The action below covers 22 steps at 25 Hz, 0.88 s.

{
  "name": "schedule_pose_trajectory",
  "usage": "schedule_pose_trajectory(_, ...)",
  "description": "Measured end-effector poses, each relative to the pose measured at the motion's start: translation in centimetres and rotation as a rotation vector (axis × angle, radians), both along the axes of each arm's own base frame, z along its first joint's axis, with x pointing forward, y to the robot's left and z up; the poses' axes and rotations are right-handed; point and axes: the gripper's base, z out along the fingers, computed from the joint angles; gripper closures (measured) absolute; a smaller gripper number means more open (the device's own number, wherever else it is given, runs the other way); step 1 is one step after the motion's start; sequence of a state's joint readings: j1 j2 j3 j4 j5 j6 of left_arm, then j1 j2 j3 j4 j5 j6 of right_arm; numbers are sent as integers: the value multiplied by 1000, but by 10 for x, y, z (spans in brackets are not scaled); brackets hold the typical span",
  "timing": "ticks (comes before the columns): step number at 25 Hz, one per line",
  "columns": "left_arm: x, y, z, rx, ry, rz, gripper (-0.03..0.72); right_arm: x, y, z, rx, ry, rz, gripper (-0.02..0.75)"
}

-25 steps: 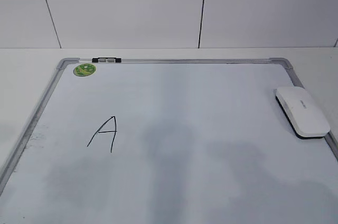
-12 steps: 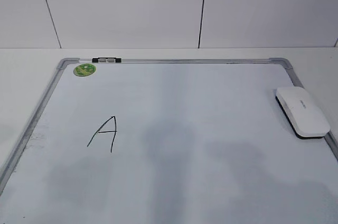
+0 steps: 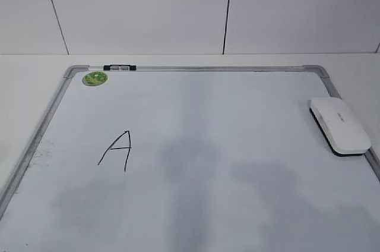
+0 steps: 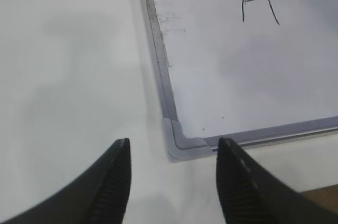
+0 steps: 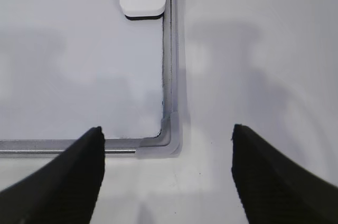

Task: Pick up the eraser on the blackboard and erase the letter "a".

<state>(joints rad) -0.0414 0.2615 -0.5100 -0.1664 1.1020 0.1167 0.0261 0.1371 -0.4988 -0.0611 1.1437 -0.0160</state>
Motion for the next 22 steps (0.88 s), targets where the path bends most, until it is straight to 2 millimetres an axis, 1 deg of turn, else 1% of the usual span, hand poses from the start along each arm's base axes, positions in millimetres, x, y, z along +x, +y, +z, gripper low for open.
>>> schedule_pose_trajectory(8,-25,1,3,-2,-166,55,328,-21,0,0,3,-144,-13,146)
schedule_pose_trajectory(12,-35,1,3,-4,-231,54,328,-23,0,0,3,-155,-13,146)
schedule_pose_trajectory(17,-38,1,3,-8,-245,51,329,-23,0,0,3,-155,-13,146)
schedule_pose_trajectory(22,-38,1,3,-7,-243,51,347,-23,0,0,3,-153,-13,146)
